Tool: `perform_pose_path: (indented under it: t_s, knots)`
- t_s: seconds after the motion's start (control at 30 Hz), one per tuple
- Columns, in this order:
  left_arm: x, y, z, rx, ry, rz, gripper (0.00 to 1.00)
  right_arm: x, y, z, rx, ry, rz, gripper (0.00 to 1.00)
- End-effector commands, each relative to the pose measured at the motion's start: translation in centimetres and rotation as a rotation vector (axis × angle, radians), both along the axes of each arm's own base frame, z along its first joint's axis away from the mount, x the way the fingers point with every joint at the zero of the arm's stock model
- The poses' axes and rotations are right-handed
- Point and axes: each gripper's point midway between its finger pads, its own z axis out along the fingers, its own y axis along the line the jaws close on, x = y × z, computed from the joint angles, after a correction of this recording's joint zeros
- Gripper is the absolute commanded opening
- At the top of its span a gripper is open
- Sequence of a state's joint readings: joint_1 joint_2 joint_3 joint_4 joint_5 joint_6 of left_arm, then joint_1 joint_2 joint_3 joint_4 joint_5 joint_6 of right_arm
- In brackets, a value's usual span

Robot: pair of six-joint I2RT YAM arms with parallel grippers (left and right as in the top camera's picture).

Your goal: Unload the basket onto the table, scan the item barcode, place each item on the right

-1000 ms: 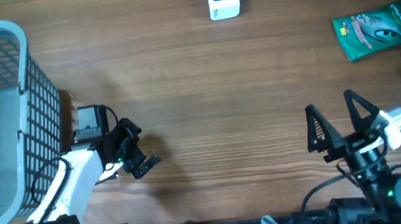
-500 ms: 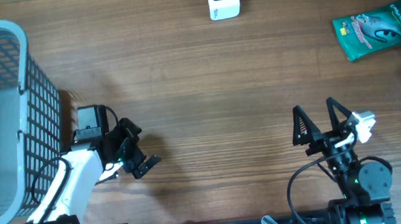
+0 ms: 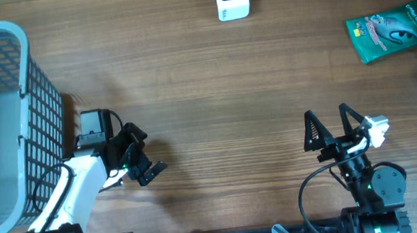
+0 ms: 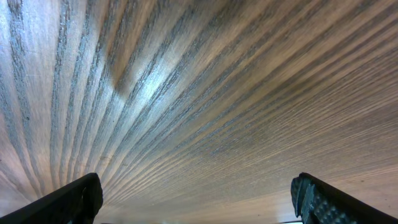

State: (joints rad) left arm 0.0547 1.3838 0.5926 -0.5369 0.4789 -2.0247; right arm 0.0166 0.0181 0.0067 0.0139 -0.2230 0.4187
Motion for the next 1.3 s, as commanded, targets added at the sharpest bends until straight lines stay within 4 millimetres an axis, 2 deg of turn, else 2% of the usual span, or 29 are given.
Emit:
perform_pose_path:
  t_s: [0.0, 0.27, 0.4, 0.47, 0.57, 0.63, 0.73, 0.83, 0.9, 1.1, 1.27]
  knots:
    - [0.0, 0.3, -0.2, -0.029, 0.076, 0.143, 1.0, 0.0, -0.3, 0.3, 0.007, -0.012, -0.018, 1.0]
    - [-0.1, 0.4, -0.2, -0.02, 0.078, 0.145, 1.0, 0.0, -0.3, 0.3, 0.007, -0.012, -0.019, 1.0]
    - [-1.9, 0.7, 0.4, 0.018, 0.118, 0.147, 1.0, 0.0, -0.3, 0.3, 0.007, -0.012, -0.019, 1.0]
    - [-2.2, 1.0, 1.3, 0.071, 0.08, 0.137, 1.0, 0.0, -0.3, 0.3, 0.007, -0.012, -0.018, 1.0]
    - [-1.6, 2.6, 3.5, 0.225, -0.063, 0.144, 1.0, 0.0, -0.3, 0.3, 0.007, -0.012, -0.019, 1.0]
    - [-2.0, 3.8, 5.0, 0.32, -0.137, 0.16, 1.0, 0.0, -0.3, 0.3, 0.007, -0.012, -0.018, 1.0]
    - [-3.9, 5.2, 6.8, 0.408, -0.188, 0.182, 1.0, 0.0, -0.3, 0.3, 0.007, -0.012, -0.018, 1.0]
    - [-6.7, 6.1, 8.0, 0.436, -0.207, 0.203, 1.0, 0.0, -0.3, 0.3, 0.007, -0.012, -0.018, 1.0]
    - [-7.2, 6.4, 9.0, 0.433, -0.26, 0.226, 1.0, 0.0, -0.3, 0.3, 0.007, -0.012, -0.019, 1.0]
    - [-6.8, 6.8, 11.9, 0.42, -0.445, 0.282, 1.0, 0.0, -0.3, 0.3, 0.007, -0.012, -0.018, 1.0]
    - [-5.2, 7.8, 15.8, 0.433, -0.657, 0.374, 1.0, 0.0, -0.3, 0.3, 0.007, -0.012, -0.019, 1.0]
